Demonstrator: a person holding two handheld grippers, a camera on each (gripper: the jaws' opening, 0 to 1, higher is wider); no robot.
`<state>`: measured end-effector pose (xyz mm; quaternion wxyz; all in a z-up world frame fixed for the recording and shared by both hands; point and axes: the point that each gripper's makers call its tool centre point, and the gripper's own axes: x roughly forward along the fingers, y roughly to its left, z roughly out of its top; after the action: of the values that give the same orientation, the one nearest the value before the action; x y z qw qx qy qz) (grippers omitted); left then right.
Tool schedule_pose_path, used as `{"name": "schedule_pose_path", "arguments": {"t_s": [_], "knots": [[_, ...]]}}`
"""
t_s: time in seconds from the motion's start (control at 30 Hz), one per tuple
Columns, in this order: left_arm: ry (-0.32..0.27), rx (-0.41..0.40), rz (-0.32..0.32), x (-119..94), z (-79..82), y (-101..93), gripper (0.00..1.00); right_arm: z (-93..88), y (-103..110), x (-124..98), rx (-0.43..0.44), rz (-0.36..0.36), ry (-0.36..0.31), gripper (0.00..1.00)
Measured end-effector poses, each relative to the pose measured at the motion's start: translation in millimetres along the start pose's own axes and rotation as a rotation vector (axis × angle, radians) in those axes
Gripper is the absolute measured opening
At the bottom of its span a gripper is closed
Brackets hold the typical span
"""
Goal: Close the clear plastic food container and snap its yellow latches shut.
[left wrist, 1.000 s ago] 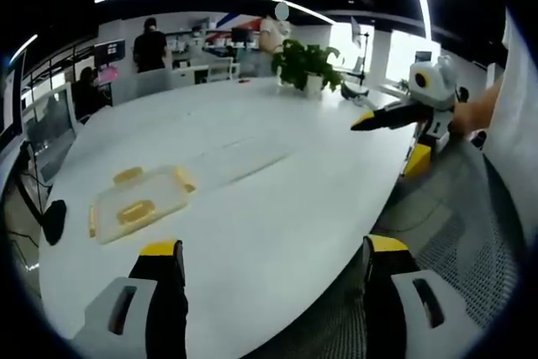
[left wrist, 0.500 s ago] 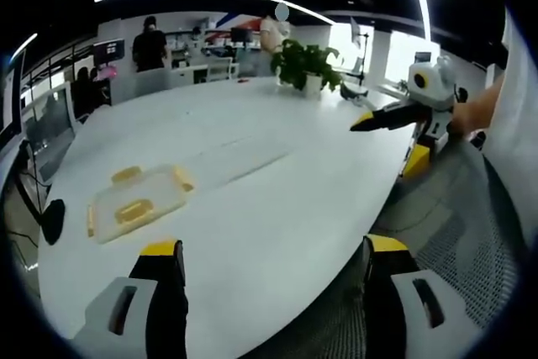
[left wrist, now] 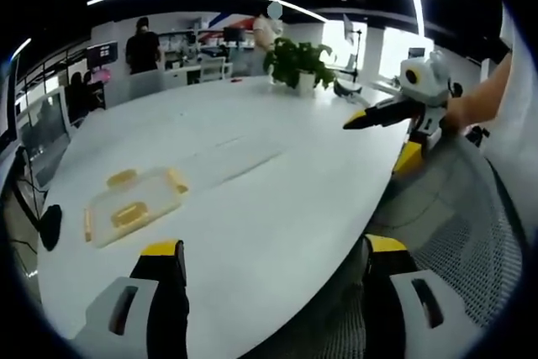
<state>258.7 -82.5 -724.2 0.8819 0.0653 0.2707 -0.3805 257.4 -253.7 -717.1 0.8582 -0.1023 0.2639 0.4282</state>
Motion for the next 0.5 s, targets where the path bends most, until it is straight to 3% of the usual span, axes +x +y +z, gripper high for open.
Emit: {"name": "schedule_pose_path", "arguments": {"t_s": [0.5], "knots": [[0.0,-0.02,0.011,-1.3,-0.5,3.7,0.85,-2.2,4.2,1.5,0.006,0.019,0.016,0.83]]}}
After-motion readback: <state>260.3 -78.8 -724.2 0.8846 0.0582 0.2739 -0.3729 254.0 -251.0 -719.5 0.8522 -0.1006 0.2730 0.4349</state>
